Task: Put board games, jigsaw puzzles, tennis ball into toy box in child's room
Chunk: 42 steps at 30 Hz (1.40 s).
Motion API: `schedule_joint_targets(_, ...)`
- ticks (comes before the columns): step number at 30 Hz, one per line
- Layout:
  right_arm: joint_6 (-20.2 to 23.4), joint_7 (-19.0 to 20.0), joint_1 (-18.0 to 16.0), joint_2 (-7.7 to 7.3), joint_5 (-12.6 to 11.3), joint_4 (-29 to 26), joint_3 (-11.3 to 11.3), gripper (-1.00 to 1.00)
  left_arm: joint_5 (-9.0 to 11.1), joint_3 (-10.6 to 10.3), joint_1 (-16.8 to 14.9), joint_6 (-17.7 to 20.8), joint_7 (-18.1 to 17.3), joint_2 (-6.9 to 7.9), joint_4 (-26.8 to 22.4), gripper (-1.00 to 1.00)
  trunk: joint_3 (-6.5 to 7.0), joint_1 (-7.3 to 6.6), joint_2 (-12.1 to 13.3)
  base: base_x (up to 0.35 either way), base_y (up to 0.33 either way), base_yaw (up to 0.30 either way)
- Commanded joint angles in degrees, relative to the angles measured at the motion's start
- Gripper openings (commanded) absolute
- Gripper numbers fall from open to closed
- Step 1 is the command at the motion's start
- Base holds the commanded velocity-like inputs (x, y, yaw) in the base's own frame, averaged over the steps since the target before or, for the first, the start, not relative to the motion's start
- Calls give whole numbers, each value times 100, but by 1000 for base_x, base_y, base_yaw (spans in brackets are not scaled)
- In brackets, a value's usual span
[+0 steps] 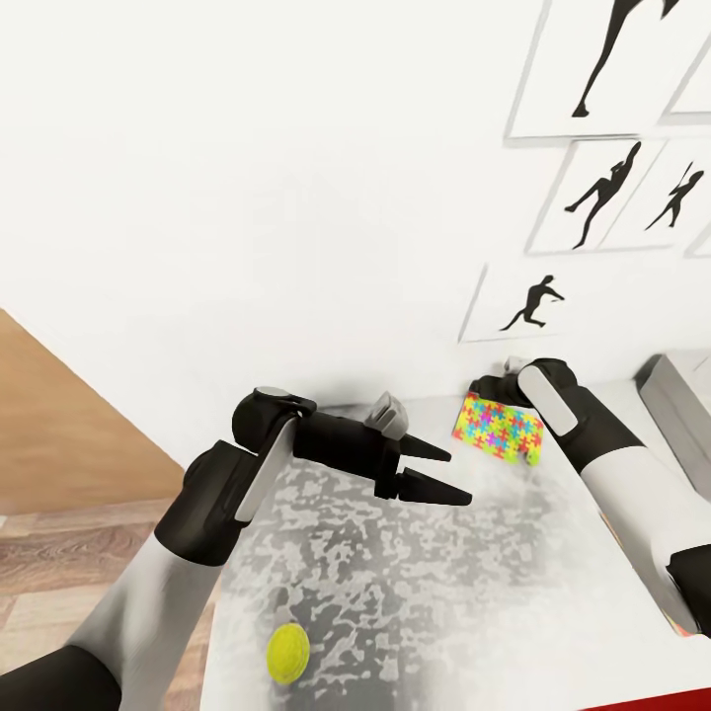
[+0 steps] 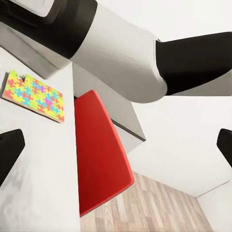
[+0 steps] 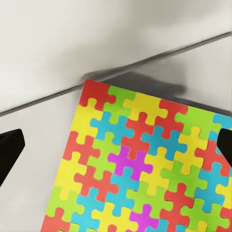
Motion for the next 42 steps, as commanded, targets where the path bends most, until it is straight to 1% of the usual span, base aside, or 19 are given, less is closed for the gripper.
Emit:
schedule_joint_targets(1,4,-56,-6,-9,-58,-8,28,100,7,-1,-6,33,-11,-2,1,100,-19,3,-11,0,0,0)
schedule_joint_targets(14,-17,-58,-7,-13,-36,-19,87,100,7,0,-5,33,-11,5,1,100,-142,3,-11,0,0,0)
schedule_joint_targets(16,-102,-55,-6,-15,83,-30,92,100,7,2,-3,33,-11,6,1,100,-161,3,-11,0,0,0)
schedule_joint_targets(17,-191,-53,-6,-13,242,-34,94,100,7,4,-4,33,-11,7,1,100,-170,3,-11,0,0,0)
schedule_joint_targets(21,-331,-5,-6,-10,641,-39,93,100,7,7,-5,33,-11,7,1,100,-208,3,-11,0,0,0)
schedule_joint_targets(22,-372,72,-6,-6,819,-40,88,100,7,7,-5,33,-11,7,1,100,-215,3,-11,0,0,0)
schedule_joint_targets(24,-401,187,-6,-4,953,-40,84,100,7,7,-5,33,-11,7,1,100,-226,3,-11,0,0,0)
schedule_joint_targets(26,-441,445,-6,-1,1096,-41,76,100,7,8,-7,33,-11,7,1,100,-231,3,-11,0,0,0)
schedule_joint_targets(32,-509,651,-6,0,1181,-41,73,100,5,8,-6,33,-11,7,1,100,-237,3,-11,0,0,0)
schedule_joint_targets(42,-555,702,-6,7,1203,-33,80,100,7,9,-5,33,-11,-6,1,100,-238,3,-11,0,0,0)
